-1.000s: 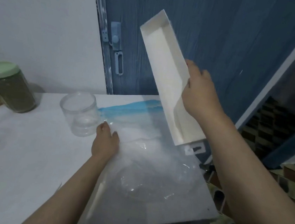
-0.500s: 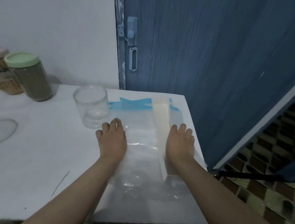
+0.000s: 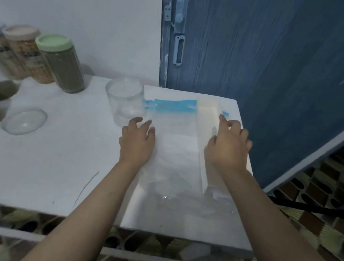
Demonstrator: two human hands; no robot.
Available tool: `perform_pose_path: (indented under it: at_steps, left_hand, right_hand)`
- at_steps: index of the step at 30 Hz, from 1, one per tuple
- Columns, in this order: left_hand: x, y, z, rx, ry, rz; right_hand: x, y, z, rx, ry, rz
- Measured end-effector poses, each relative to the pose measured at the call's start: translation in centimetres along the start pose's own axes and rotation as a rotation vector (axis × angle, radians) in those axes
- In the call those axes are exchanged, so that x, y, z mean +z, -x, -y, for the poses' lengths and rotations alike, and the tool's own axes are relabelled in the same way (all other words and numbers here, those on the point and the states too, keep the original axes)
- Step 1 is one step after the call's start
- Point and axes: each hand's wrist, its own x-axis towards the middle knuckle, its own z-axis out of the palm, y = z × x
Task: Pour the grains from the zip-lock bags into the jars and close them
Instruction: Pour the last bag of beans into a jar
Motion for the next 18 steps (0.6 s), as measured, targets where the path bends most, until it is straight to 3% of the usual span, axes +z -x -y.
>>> perform_pose_path:
  at_steps: [4, 7, 12, 18]
  left_hand:
    - [-2.9, 2.5, 0.3, 0.080, 0.300, -0.136]
    - [-6.2, 4.4, 1.8, 0.142, 0.380, -0.270]
    - [-12.9, 5.8, 6.4, 0.164, 0.368, -0.499]
    - [-20.4, 2.4, 15.4, 0.198, 0.244, -0.750]
  right_hand:
    - [-1.8, 3.0, 3.7, -0.148, -0.349, -0.028]
    - [-2.2, 5.2, 7.1, -0.273, -0.574, -0.078]
    - [-1.7, 8.2, 14.9, -0.520, -0.705, -0.123]
    - [1.5, 9.1, 26.8, -0.647, -0.769, 0.033]
